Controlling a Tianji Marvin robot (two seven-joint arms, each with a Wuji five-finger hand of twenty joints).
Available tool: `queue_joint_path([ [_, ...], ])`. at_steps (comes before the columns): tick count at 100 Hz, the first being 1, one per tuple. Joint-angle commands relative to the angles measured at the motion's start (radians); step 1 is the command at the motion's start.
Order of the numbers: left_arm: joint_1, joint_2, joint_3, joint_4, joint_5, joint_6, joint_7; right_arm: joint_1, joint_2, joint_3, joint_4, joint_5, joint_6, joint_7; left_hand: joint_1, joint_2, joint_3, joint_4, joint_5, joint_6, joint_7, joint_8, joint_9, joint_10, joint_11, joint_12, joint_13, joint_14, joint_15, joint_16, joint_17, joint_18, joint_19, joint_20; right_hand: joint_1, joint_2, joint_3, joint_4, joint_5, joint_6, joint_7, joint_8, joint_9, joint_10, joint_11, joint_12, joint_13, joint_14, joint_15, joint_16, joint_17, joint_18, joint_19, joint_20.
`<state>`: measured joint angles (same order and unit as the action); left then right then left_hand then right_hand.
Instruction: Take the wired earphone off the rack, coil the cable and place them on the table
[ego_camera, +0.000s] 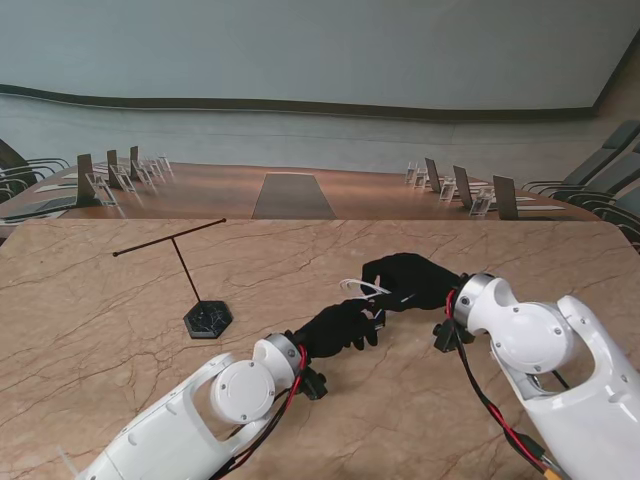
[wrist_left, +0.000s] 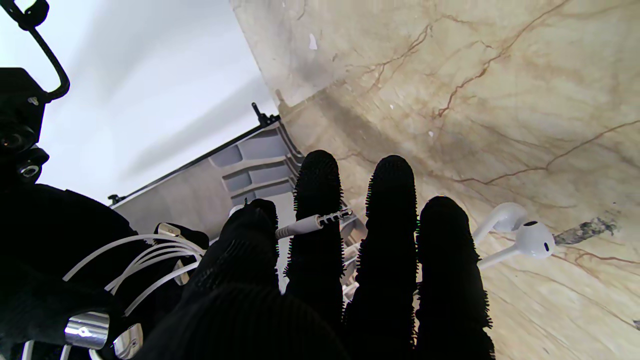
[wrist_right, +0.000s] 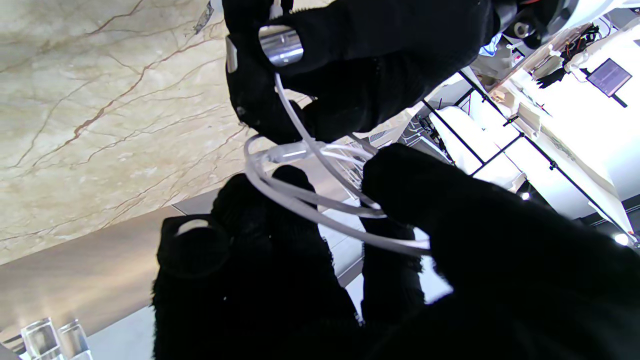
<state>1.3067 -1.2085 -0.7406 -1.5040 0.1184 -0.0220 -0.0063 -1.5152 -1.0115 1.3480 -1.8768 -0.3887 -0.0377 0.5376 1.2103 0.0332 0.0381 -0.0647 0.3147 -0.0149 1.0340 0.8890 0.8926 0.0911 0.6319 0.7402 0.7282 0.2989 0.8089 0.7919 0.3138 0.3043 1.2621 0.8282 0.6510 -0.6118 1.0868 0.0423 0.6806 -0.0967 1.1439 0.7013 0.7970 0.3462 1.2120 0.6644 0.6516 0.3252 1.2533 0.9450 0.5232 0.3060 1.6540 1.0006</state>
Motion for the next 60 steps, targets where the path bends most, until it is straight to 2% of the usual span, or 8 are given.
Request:
queue_joint_path([
  [1,0.007,0.002,0.001,-0.003,0.001,0.007,-0.006,0.001,-0.002,0.000,-0.002,0.001,-0.008,0.001,0.081,-0.010,0.005,0.026,0.022,-0.061,0.002,0.044,0.014,-0.042,0.046,0.019,0.018,0.002,0.018,0.019,-0.002,0.012,0.037,0.001,0.106,0.089,0.063,0.062,0.060,-0.089,0.144,0.019,0.001,0.117,0.009,0.007,0.024,0.111,0.071,-0.001,0.020,-0.072,0.045,-0.010],
  [33,0.014,0.011,-0.005,-0.003,0.017,0.019,-0.024,0.014,-0.002,-0.001,0.004,0.006,-0.018,-0.002,0.081,-0.003,0.002,0.026,0.024,-0.080,-0.016,0.118,0.007,-0.051,0.066,0.045,0.009,-0.002,0.025,0.034,-0.014,0.004,0.040,0.011,0.105,0.087,0.067,0.064,0.061,-0.090,0.145,0.024,-0.001,0.116,0.012,0.002,0.024,0.109,0.071,0.000,0.018,-0.073,0.044,-0.007],
  [51,0.016,0.014,-0.006,-0.008,0.021,0.027,-0.030,0.023,-0.003,-0.007,0.012,0.014,-0.022,-0.004,0.081,-0.002,0.001,0.027,0.024,-0.080,-0.026,0.128,0.004,-0.048,0.062,0.047,0.006,-0.001,0.024,0.037,-0.016,0.003,0.038,0.014,0.109,0.075,0.078,0.070,0.075,-0.085,0.153,0.037,0.002,0.115,0.014,0.001,0.023,0.111,0.071,0.001,0.016,-0.072,0.044,-0.006],
  [60,0.017,0.015,-0.006,-0.009,0.022,0.029,-0.033,0.026,-0.003,-0.012,0.016,0.015,-0.022,-0.005,0.081,0.010,-0.005,0.027,0.010,-0.056,-0.066,0.099,-0.013,-0.039,0.050,0.045,-0.016,-0.004,0.019,0.038,-0.036,-0.007,0.031,0.015,0.106,0.070,0.082,0.071,0.079,-0.084,0.153,0.043,0.003,0.115,0.015,0.001,0.024,0.111,0.072,0.002,0.014,-0.071,0.044,-0.004],
])
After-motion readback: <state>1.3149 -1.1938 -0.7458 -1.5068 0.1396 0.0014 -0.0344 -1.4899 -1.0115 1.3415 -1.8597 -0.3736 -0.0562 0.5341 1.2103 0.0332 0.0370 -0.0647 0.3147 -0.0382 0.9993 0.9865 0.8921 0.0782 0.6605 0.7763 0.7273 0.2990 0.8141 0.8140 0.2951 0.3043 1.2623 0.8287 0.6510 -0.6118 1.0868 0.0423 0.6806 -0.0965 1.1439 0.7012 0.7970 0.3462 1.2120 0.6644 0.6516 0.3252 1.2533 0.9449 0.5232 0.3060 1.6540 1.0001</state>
